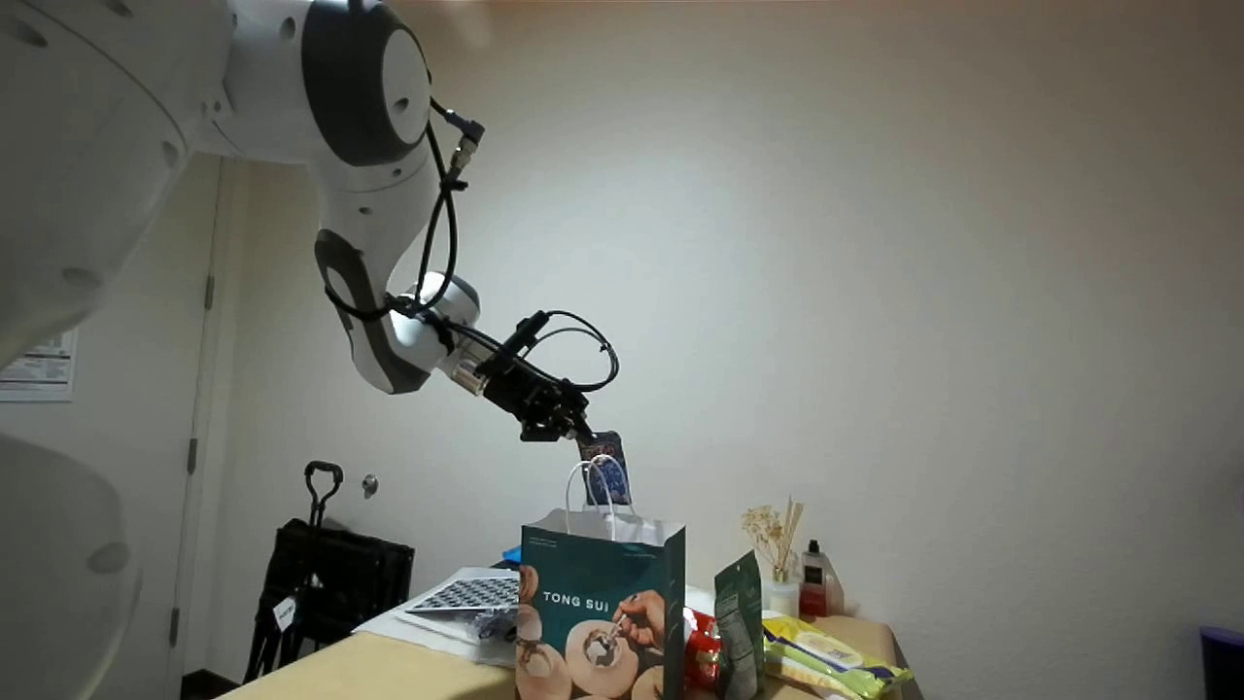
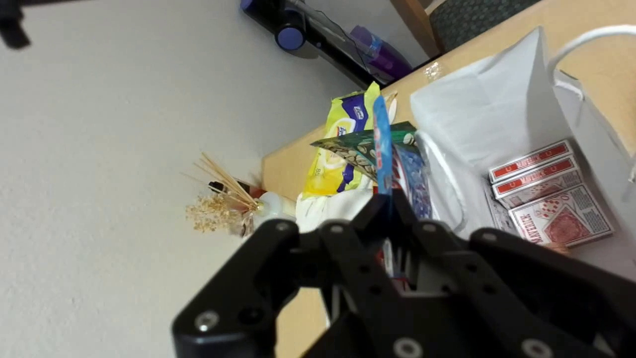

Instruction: Put the sachet on the table in the paper bag

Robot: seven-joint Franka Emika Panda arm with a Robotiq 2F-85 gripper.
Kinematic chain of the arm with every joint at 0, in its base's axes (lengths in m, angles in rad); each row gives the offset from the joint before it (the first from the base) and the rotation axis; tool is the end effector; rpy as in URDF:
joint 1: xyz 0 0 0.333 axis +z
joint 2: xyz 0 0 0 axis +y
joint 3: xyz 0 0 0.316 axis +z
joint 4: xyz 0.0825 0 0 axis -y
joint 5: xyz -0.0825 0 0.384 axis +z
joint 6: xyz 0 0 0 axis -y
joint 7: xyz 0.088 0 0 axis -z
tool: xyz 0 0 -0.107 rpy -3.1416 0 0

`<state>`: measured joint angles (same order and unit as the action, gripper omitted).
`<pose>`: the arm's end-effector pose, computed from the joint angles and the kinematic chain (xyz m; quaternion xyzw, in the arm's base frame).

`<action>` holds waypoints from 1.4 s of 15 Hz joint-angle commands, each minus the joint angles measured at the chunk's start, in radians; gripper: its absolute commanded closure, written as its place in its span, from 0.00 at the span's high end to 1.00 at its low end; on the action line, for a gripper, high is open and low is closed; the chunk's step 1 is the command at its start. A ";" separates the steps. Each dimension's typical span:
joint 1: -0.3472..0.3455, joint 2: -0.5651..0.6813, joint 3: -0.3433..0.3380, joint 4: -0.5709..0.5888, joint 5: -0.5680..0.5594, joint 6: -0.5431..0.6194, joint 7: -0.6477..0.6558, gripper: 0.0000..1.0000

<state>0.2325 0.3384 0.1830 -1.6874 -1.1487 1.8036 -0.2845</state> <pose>0.6274 0.1796 0.4283 0.7373 0.4609 -0.0558 0.4908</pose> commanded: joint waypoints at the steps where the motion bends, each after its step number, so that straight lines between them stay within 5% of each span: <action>1: 0.046 -0.068 -0.004 -0.069 -0.140 -0.046 0.065 0.01; 4: 0.084 -0.101 0.014 -0.087 -0.225 -0.132 0.092 0.01; 11: 0.117 -0.150 0.083 -0.154 -0.168 -0.314 0.126 0.01; 21: -0.062 -0.128 -0.014 -0.252 -0.193 0.182 0.276 0.01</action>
<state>0.2126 0.2277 0.1871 -1.9046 -1.3295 1.8705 -0.0402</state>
